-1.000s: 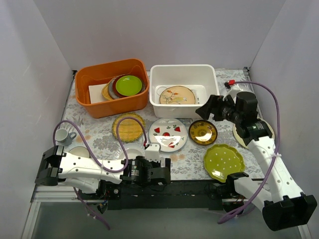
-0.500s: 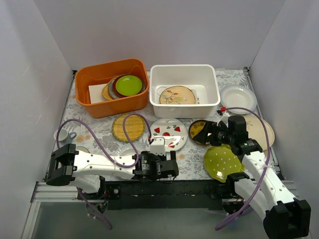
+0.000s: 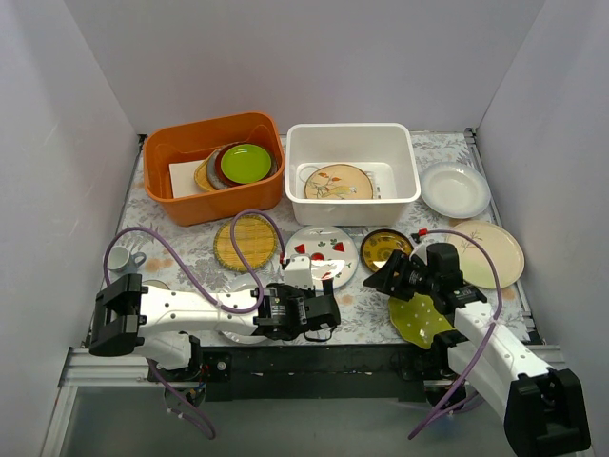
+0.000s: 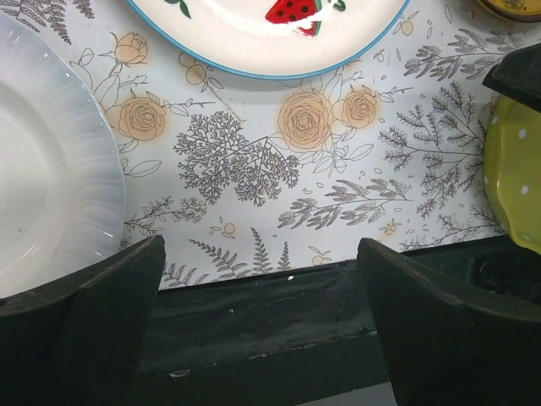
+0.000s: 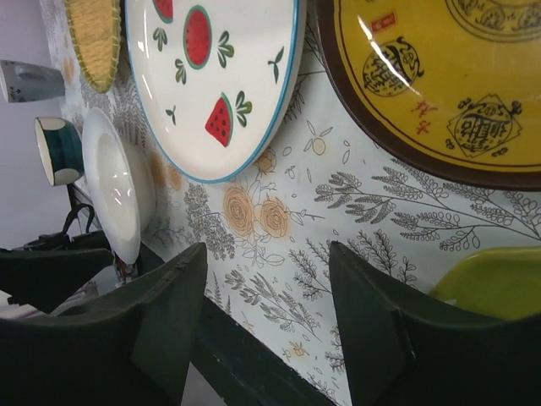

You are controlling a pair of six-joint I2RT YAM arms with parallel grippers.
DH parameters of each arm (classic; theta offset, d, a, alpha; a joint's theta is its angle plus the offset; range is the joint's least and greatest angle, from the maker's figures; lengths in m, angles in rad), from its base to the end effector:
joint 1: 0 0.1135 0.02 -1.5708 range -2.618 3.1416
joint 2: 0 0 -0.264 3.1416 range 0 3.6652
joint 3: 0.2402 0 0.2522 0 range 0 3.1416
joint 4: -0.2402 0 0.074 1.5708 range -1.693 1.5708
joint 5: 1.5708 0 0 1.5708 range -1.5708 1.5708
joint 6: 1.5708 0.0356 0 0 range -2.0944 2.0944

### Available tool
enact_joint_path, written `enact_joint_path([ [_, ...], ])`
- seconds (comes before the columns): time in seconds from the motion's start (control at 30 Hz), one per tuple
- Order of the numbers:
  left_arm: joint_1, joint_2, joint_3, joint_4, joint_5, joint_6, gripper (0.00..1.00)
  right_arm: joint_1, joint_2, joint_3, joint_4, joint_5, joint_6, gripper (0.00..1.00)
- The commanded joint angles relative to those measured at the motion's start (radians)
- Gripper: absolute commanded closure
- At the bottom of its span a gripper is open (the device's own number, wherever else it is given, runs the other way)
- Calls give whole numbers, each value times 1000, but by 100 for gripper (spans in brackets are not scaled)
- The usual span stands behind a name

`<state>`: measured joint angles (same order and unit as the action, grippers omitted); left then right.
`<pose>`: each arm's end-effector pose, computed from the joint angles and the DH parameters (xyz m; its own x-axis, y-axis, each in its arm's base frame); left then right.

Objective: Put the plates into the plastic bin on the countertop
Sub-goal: Pick up the plate at the center of the board.

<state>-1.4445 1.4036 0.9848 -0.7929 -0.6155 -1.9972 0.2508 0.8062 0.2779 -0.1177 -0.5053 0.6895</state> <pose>0.0532 -0.2558 0.2325 -0.6654 -0.6610 -0.3468 -0.4318 0.7198 -0.5435 0.1536 0.0571 0.1691 -0.8263 0.3630 -0.4307 -0.0855 0.6750 0.7328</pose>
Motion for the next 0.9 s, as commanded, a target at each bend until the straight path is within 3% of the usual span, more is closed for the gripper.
enact_joint_path([
  [0.0, 4, -38, 29, -34, -10, -396, 2, 27, 22, -34, 148, -12, 90, 34],
  [0.87, 3, -77, -17, -55, 36, -402, 2, 166, 229, -69, 394, 232, 304, 49],
])
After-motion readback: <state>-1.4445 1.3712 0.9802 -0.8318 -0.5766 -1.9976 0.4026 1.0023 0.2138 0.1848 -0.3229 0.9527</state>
